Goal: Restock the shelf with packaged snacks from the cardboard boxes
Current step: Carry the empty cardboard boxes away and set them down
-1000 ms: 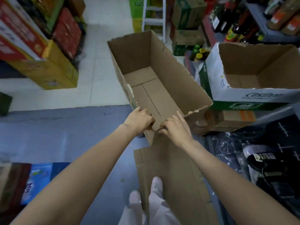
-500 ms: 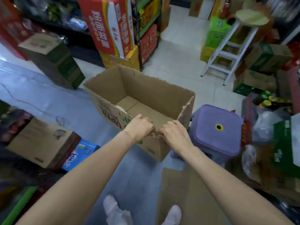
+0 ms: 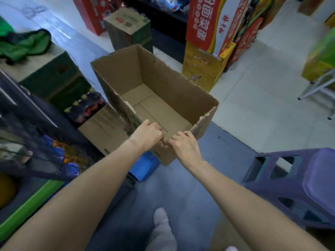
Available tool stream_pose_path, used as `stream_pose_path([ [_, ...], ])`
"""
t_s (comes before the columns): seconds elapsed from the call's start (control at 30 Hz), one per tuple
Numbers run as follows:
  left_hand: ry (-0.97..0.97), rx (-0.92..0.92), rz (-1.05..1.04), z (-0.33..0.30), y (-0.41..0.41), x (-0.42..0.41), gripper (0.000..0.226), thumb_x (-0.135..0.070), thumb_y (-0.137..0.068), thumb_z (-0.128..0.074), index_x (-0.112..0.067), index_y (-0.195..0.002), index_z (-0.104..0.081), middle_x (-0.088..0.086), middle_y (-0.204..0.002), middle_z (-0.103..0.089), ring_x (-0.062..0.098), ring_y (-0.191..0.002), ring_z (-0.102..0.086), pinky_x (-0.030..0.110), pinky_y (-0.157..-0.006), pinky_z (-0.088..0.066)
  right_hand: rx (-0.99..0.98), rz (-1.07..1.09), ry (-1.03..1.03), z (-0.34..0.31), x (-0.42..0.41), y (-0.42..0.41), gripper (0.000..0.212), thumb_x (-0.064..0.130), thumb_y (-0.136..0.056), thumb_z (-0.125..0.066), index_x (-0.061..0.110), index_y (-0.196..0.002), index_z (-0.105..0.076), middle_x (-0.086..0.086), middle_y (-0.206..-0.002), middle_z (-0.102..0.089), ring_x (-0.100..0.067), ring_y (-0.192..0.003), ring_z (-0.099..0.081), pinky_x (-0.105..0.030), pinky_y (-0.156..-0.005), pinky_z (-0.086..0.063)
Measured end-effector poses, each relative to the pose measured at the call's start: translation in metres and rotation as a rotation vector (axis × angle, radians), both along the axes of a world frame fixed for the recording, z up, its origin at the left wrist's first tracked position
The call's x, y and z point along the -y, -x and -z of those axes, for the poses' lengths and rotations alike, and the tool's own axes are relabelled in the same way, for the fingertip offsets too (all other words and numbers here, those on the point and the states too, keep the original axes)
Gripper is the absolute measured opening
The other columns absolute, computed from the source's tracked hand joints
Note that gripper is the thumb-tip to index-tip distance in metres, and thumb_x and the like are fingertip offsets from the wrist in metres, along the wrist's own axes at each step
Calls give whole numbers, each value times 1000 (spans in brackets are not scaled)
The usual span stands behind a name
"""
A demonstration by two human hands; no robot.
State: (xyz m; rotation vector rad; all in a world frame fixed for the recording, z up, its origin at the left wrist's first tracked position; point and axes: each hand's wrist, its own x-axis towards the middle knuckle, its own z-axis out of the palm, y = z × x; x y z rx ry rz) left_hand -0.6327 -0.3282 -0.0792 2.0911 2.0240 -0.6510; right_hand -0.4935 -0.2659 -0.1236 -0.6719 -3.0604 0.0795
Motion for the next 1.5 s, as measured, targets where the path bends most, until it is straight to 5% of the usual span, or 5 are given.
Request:
stream_pose_path([
  [0.3, 122, 19, -241, 72, 81, 69, 24, -16, -92, -48, -20, -112, -62, 2, -122, -55, 19, -121, -44, 35, -98, -31, 90, -205, 43, 76, 51, 104, 30, 26, -55, -86, 26, -52, -56, 12, -52, -51, -9, -57, -51, -25, -63, -21],
  [0.57, 290, 98, -374, 125, 76, 82, 23, -15, -94, -50, -12, -115, -59, 5, -126, -54, 22, -124, -44, 39, -97, -34, 370, -284, 234, 119, 62, 114, 20, 12, -93, -49, 16, -103, -66, -3, -110, -65, -21, -110, -51, -30, -87, -31],
  [1.1, 373, 140, -566, 162, 68, 127, 29, -8, -91, -53, -12, -119, -56, 5, -126, -54, 23, -122, -46, 39, -99, -34, 359, -221, 244, 147, 93, 108, 23, 15, -91, -52, 22, -105, -70, 1, -105, -66, -18, -108, -50, -29, -87, -30],
  [1.3, 385, 272, -644, 139, 55, 114, 44, -24, -89, -48, -20, -133, -47, 6, -128, -56, 25, -120, -50, 39, -104, -31, 264, -71, 490, 133, 87, 95, 42, -5, -86, -51, 14, -122, -61, -5, -122, -57, -23, -116, -47, -32, -97, -39],
  [1.5, 97, 344, -714, 99, 17, 76, 35, -29, -95, -41, -12, -121, -57, 14, -116, -63, 34, -104, -60, 31, -75, -42, 46, 263, 705, 80, 54, 49, 45, 0, -89, -43, 18, -127, -58, -4, -133, -53, -23, -127, -44, -41, -103, -40],
])
